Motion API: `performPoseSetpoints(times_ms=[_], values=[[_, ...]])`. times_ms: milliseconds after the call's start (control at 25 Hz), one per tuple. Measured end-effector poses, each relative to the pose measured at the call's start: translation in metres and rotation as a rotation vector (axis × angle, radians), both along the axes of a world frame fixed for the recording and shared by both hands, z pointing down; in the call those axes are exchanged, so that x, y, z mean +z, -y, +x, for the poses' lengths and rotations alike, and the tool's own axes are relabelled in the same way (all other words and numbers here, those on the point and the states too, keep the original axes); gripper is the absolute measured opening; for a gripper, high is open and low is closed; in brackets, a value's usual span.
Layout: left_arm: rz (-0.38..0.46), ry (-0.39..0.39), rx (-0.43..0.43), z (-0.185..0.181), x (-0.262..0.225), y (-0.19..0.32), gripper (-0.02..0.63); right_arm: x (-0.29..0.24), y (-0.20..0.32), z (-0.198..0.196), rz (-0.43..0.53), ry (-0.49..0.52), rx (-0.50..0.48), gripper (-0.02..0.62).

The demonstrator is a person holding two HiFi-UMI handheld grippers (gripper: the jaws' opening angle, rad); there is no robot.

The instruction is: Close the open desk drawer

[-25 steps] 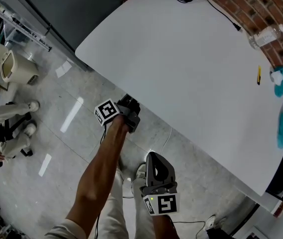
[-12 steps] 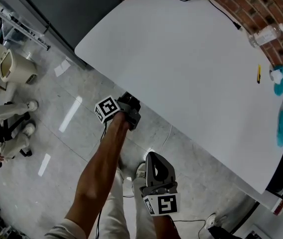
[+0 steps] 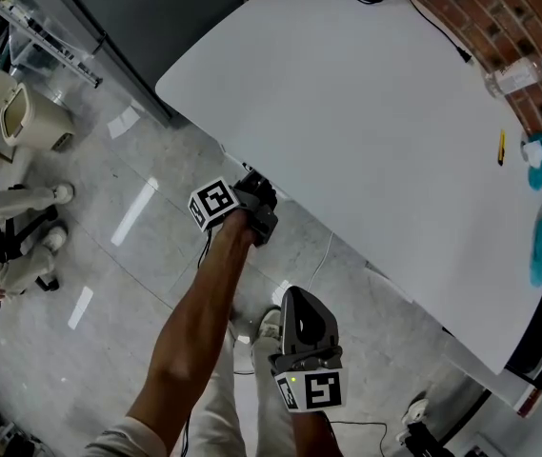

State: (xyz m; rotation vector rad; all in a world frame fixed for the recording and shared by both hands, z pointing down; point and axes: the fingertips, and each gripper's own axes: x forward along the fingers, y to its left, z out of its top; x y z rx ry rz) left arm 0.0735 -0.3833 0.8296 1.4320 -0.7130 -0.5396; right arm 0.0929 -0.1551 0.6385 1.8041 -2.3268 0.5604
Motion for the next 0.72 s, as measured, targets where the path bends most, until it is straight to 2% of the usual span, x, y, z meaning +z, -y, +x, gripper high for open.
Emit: performPoseSetpoints(times_ms=[200,560,720], values=[[0.011,-0.034,-0.005,-0.002,0.003,-0.011,0.048,-0.002,0.0,0.004,0.0,-0.001,0.005,0.002],[-0.022,-0.06,-0.054,-0.02,0.008,-0.025,0.055,-0.008,0.0,0.009,0.009,0.005,0.009,0.002],[0.017,-0.057,-0.06,-0.024,-0.005,-0.03,0.011,-0.01,0.0,0.01,0.008,0.003,0.01,0.002]])
